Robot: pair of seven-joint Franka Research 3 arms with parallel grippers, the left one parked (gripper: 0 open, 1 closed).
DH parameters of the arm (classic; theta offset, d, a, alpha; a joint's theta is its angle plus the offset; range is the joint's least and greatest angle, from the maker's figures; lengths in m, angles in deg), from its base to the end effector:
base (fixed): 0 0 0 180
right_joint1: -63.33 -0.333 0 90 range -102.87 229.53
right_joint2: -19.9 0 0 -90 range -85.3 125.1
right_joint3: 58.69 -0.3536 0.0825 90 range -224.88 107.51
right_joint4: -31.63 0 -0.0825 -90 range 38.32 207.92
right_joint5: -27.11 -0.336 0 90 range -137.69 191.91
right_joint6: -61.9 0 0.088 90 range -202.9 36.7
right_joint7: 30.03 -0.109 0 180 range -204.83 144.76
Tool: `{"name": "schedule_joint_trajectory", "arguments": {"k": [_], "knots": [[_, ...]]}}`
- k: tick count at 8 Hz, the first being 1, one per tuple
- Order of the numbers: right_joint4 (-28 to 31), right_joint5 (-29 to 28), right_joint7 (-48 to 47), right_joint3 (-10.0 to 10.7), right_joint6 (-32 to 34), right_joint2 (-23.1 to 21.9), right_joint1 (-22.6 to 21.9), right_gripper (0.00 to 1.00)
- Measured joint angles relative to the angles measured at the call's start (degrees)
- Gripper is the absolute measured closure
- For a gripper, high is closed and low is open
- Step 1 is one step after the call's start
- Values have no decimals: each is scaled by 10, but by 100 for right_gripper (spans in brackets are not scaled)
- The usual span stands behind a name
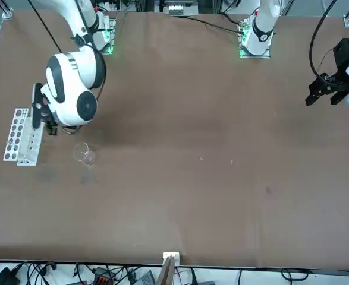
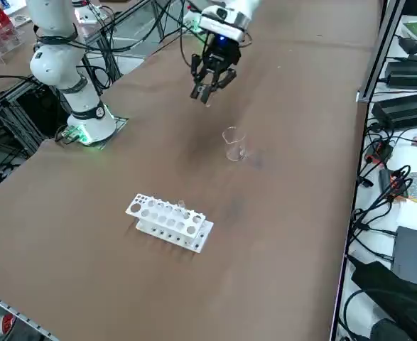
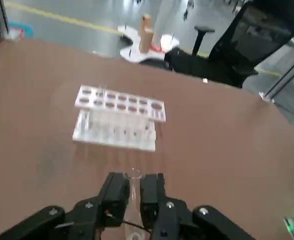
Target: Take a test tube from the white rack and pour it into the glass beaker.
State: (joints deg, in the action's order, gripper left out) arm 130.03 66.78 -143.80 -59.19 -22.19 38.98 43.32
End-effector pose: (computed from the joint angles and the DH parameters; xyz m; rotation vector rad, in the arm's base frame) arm 0.5469 0.1239 0.4427 1.7006 -1.5633 0.5136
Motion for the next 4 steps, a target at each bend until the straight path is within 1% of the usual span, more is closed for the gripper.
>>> {"name": "schedule_joint_trajectory", "arguments": {"k": [2,4], "knots": [[-50,-63,39,1,-3,39,-1,81],[-70,-109,70,6,-27,75,3,81]]}}
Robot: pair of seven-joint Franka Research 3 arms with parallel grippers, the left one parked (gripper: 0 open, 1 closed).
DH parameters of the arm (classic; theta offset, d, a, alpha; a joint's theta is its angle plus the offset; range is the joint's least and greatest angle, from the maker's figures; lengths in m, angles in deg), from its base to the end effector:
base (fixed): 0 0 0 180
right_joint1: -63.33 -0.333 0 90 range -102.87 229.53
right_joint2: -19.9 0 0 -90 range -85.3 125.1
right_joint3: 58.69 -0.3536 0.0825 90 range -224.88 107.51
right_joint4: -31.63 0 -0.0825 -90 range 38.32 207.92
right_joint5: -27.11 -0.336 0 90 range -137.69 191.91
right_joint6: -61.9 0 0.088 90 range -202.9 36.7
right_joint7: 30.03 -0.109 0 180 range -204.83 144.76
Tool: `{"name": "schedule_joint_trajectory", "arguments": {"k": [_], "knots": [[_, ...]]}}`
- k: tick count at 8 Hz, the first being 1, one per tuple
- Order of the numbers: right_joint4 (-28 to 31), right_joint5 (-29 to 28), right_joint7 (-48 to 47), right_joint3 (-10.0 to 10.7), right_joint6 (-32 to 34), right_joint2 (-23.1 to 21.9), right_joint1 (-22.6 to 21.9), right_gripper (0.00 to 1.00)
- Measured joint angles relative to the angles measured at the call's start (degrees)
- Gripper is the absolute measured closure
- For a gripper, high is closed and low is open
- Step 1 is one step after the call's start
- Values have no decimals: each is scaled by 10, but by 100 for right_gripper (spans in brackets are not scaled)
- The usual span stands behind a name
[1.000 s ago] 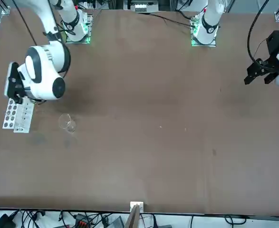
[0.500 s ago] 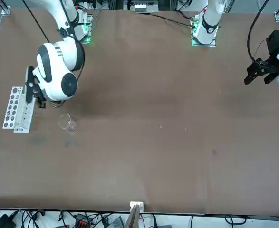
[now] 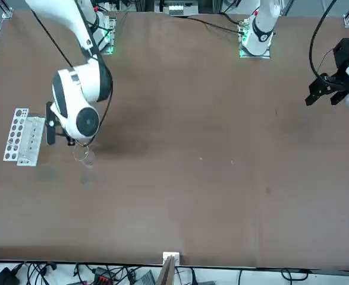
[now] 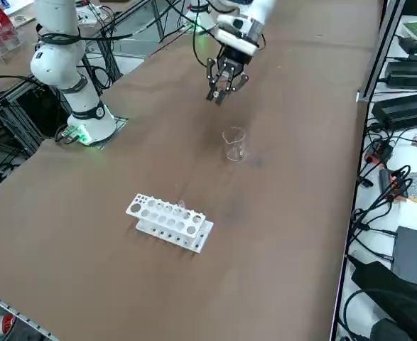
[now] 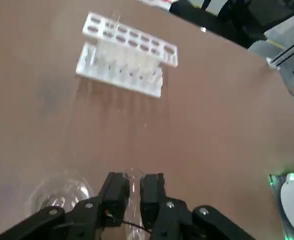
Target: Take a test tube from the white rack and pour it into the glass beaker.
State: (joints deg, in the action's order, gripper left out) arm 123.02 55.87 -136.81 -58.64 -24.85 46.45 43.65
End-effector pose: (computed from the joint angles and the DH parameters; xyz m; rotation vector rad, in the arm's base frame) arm 0.5767 0.1476 0.4015 1.8528 -1.5723 0.2583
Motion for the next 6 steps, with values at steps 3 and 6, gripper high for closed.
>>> {"name": "schedule_joint_trajectory", "arguments": {"k": [3,6], "knots": [[-8,-82,40,3,-56,28,16,81],[-16,-132,77,3,-113,27,31,81]]}}
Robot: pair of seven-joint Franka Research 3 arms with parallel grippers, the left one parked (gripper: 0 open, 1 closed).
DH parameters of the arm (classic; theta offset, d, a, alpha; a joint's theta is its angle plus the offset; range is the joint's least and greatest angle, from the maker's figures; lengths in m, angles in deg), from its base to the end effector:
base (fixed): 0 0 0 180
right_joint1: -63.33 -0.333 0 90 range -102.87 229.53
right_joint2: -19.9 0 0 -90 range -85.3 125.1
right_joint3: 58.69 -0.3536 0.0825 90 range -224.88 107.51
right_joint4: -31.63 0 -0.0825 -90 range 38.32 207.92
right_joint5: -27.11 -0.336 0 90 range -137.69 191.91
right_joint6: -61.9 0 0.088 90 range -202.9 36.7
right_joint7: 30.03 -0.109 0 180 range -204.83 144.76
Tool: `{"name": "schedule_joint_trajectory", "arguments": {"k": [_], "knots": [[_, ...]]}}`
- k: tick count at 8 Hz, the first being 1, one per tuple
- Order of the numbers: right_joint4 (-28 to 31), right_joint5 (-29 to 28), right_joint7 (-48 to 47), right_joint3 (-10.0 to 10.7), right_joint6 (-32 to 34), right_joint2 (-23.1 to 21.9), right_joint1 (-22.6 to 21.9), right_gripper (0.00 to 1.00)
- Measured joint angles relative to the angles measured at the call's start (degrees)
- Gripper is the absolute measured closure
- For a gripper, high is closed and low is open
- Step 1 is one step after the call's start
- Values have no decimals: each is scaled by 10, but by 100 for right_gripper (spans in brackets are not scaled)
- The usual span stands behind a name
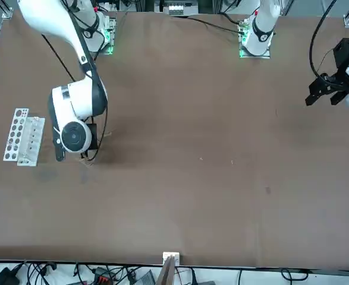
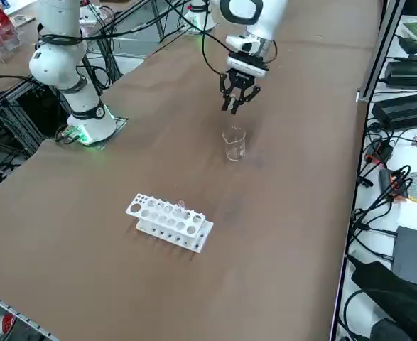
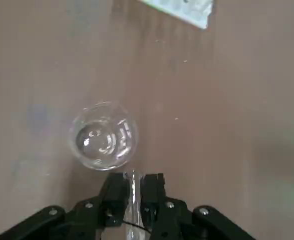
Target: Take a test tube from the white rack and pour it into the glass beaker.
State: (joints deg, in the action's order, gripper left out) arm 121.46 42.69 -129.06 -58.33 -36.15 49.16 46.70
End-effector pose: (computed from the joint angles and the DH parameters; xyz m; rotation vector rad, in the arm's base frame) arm 0.6053 0.1506 0.3797 2.0975 -1.6886 0.0361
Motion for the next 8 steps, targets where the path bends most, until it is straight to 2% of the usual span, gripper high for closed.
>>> {"name": "schedule_joint_trajectory", "arguments": {"k": [5,8], "knots": [[0,-108,89,2,-44,0,46,81],[1,-145,114,2,-58,1,56,81]]}}
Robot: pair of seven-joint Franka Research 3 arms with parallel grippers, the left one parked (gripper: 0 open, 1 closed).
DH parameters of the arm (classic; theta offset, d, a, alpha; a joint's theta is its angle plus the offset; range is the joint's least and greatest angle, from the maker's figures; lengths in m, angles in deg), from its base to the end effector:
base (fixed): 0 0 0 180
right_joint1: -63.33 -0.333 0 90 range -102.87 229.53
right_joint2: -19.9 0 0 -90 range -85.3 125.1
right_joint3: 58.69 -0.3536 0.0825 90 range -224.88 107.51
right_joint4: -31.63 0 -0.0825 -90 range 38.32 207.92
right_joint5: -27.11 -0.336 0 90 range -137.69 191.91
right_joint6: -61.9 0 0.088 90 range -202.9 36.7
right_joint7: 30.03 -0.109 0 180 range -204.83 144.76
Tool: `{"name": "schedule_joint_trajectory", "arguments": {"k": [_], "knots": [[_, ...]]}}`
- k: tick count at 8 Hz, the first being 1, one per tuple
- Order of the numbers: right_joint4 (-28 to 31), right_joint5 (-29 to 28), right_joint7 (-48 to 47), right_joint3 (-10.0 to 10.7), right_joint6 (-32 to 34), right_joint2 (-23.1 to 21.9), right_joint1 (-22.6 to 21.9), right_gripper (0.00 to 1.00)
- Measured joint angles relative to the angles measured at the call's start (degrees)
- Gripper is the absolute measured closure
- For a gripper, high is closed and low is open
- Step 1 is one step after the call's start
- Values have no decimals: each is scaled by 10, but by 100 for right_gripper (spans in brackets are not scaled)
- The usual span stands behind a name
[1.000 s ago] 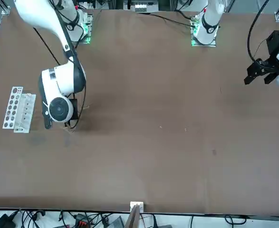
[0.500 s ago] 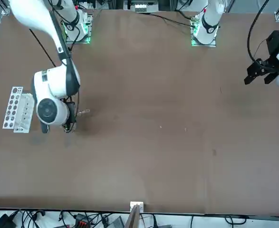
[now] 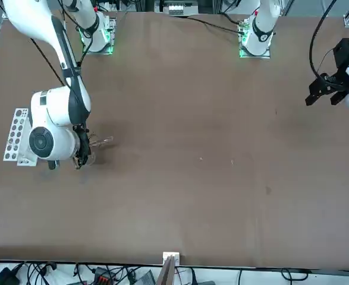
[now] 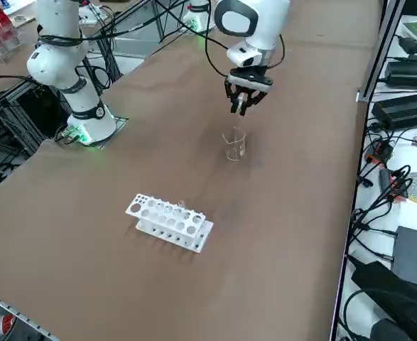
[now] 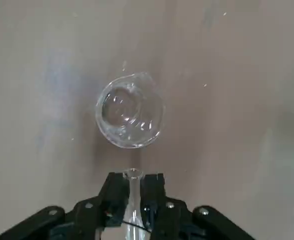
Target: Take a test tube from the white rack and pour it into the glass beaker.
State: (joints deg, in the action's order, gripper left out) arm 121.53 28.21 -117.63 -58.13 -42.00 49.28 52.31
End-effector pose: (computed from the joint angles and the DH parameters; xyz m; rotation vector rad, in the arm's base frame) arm 0.6243 0.1146 0.3799 2.2860 -1.8085 -0.2328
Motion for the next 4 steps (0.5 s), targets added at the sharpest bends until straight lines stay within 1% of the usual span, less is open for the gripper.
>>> {"name": "schedule_joint_trajectory", "arguments": {"k": [2,4], "knots": [[4,-23,27,0,-15,1,9,81],[16,-32,41,0,-33,2,18,81]]}}
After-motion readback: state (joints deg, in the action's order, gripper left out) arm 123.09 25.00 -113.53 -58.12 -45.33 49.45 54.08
